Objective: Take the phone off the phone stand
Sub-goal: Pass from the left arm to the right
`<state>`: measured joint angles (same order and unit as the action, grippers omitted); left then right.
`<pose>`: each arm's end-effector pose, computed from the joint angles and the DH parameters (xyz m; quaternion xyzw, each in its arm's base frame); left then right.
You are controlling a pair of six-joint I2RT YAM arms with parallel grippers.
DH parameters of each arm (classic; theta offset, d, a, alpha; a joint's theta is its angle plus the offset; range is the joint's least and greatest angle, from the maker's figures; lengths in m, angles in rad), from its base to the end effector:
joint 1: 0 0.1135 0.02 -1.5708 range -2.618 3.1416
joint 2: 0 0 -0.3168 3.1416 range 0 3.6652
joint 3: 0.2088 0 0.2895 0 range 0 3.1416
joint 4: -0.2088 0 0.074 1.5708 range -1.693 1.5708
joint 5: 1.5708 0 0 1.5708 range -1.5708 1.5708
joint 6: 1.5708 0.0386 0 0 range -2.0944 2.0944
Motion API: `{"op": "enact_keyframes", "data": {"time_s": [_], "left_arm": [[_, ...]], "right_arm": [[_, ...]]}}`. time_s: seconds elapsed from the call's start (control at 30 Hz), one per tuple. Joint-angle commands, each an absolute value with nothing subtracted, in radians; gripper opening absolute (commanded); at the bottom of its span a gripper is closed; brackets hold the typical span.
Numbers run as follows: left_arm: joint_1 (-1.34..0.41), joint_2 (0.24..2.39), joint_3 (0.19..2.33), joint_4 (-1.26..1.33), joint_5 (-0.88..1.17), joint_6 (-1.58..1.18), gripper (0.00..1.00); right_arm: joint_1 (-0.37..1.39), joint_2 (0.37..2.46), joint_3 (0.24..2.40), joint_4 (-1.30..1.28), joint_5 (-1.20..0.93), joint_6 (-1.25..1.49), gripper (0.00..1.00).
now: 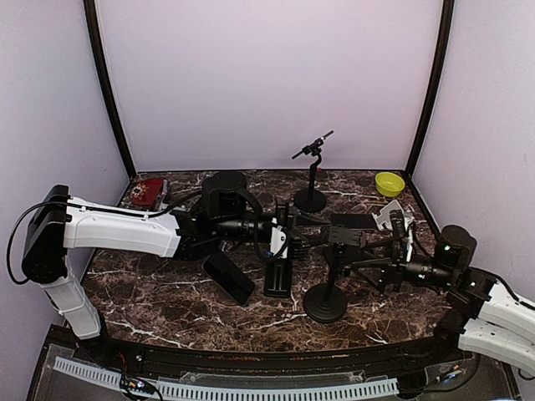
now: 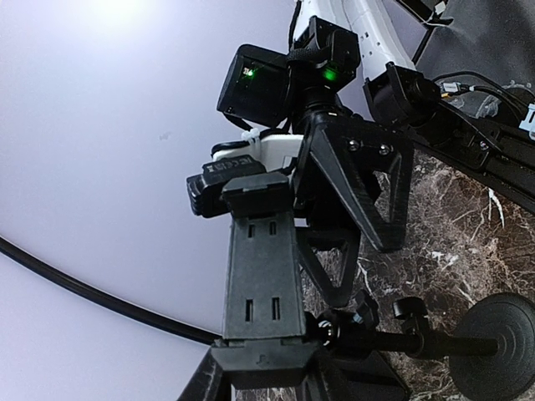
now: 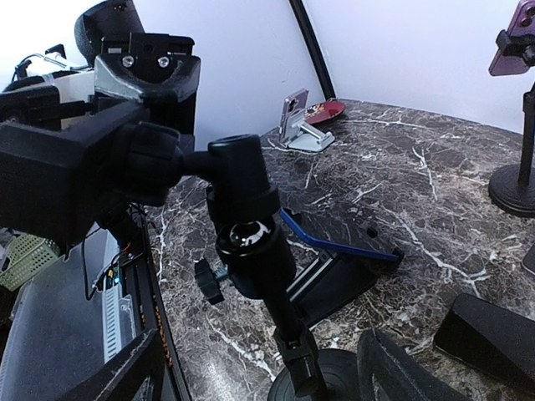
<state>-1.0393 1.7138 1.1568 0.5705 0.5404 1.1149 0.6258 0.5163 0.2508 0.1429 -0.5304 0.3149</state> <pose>0.2081 -0.3931 0.3297 0.6861 0.1534 -0.1614 0.6926 0.1020 0.0978 0.2404 -0.2835 0.6873 0.4648 0.4809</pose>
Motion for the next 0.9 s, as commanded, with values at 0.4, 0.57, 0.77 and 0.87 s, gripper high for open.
{"op": "enact_keyframes", "data": {"time_s": [0.4, 0.57, 0.77, 0.87], "left_arm": [[-1.035, 1.717, 1.147, 0.503, 0.533, 1.135, 0.03], [-1.035, 1.712, 1.147, 0.5, 0.534, 1.136, 0.03], [-1.035, 1.716, 1.148, 0.502, 0.533, 1.137, 0.03], [-1.035, 1.718, 1.151, 0.501, 0.536, 1.137, 0.03]], "right_arm": [[0.741, 0.643, 0.321, 0.329, -0.496, 0.242, 0.76], [0.744, 0.658, 0.271, 0.36, -0.482, 0.234, 0.73], [0.748, 0.705, 0.202, 0.498, -0.422, 0.225, 0.63], [0.755, 0.746, 0.198, 0.552, -0.409, 0.22, 0.52]]}}
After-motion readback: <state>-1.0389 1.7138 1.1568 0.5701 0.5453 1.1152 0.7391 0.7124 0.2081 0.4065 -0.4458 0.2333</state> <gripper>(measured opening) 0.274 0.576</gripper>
